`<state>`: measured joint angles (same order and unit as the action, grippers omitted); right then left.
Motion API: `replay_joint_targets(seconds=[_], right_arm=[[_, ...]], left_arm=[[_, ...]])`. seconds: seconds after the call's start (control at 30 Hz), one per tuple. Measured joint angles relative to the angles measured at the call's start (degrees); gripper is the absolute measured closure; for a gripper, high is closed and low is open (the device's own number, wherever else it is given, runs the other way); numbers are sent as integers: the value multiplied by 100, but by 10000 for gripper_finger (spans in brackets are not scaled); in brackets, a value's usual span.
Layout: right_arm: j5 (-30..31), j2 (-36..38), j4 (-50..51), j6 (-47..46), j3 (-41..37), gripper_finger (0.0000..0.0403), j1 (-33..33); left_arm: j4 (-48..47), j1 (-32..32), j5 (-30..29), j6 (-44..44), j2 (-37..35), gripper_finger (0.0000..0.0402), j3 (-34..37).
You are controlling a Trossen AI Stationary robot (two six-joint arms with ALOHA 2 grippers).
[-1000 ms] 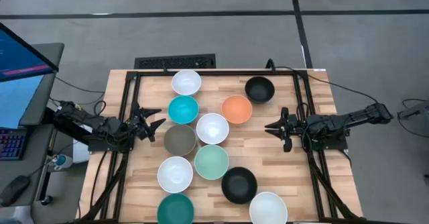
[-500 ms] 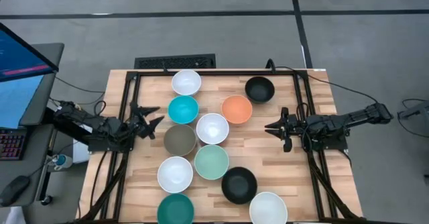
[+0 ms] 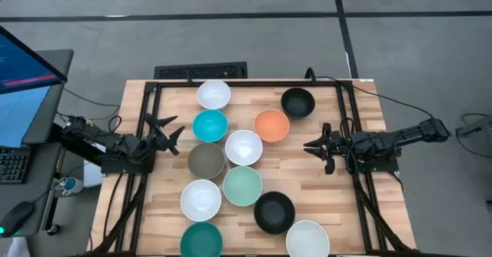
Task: Nest bowls inside each other
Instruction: Stack the white bowl on the light green bowl
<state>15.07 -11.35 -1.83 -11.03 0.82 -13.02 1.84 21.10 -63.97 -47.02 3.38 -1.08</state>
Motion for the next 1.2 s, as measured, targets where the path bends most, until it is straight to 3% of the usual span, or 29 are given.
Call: replay_joint_targets(seconds=[1.2], right_arm=[[-4, 0, 2, -404, 2, 300, 0]], left_arm=[[-6, -7, 119, 106, 0, 180, 0]])
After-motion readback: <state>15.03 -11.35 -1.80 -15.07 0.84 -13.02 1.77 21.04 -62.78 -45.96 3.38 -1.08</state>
